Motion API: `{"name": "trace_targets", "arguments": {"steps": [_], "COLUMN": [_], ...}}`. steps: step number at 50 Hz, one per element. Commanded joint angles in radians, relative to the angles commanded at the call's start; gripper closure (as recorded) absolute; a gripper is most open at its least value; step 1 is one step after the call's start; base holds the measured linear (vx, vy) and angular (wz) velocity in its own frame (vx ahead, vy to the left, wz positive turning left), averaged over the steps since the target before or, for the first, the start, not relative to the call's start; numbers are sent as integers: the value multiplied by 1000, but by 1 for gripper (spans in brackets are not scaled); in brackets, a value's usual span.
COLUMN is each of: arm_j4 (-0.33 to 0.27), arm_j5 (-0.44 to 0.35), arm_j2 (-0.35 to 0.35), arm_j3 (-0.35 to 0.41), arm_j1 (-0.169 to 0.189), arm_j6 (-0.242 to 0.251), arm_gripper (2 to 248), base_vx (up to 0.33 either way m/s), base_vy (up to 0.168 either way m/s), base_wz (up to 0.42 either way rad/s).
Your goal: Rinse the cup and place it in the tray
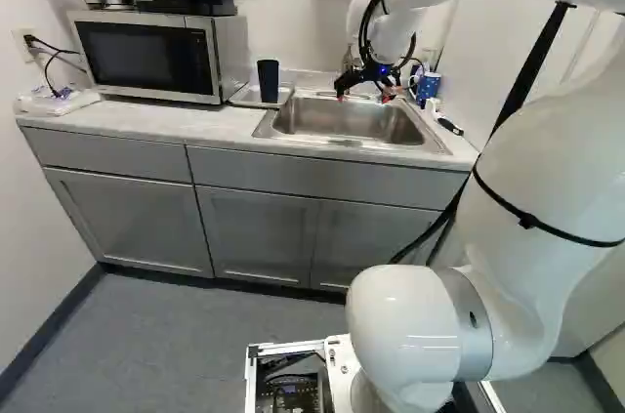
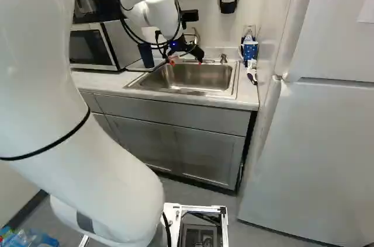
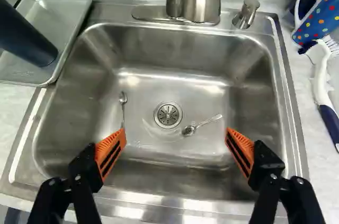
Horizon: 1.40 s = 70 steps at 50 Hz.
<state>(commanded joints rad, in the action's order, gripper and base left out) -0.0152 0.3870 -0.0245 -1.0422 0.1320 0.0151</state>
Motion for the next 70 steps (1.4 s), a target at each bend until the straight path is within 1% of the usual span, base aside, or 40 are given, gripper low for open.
{"name": "trace_targets", "arguments": {"steps": [36,70], "arm_j4": [0,0], "arm_j5": [0,0], "arm_j2": [0,0], "arm_j3": [0,0], "arm_j1": [0,0], "arm_j6": [0,0], "arm_gripper": [3,3], "base_vx": [1,-52], "base_vy": [0,39], "base_wz": [5,-3]}}
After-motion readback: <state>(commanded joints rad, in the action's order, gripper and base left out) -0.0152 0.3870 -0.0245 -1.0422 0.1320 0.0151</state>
